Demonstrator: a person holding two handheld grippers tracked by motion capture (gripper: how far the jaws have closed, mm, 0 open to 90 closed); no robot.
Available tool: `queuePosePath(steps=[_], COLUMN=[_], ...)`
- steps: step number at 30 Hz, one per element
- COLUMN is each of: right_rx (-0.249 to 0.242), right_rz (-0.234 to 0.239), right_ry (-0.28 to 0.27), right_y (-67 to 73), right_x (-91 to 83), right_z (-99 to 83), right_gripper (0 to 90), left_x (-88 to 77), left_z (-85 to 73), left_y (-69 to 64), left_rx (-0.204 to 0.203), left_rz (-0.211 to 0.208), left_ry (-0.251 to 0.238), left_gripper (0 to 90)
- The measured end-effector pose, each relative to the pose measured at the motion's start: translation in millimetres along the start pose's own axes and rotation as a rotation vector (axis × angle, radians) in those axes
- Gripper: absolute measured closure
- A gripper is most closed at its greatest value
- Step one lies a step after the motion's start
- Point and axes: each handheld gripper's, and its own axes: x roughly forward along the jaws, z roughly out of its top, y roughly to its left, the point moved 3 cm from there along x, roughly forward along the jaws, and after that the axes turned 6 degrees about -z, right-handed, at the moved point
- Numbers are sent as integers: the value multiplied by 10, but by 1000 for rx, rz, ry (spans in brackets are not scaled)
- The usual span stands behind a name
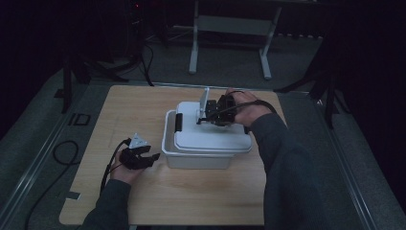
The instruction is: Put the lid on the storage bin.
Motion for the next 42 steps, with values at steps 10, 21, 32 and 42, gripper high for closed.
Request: queuePosePath(steps=[10, 21, 32, 42], right_rx=[-6, -11, -4, 6], right_rz=[14, 12, 27, 35], right_ry=[0, 4, 4, 8], right_y=[5, 8, 17, 24], right_x=[12, 24, 99, 163], right_z=[125, 240, 339, 394], right_gripper=[843, 844, 844, 843], left_x=[-3, -4, -5, -8], left_z=[0, 0, 0, 0], left_y=[0, 1, 5, 6], left_rx=[-1, -1, -1, -1], left_rz=[0, -1, -1, -3], left_ry=[0, -2, -2, -2], left_gripper=[461, 460, 460, 461])
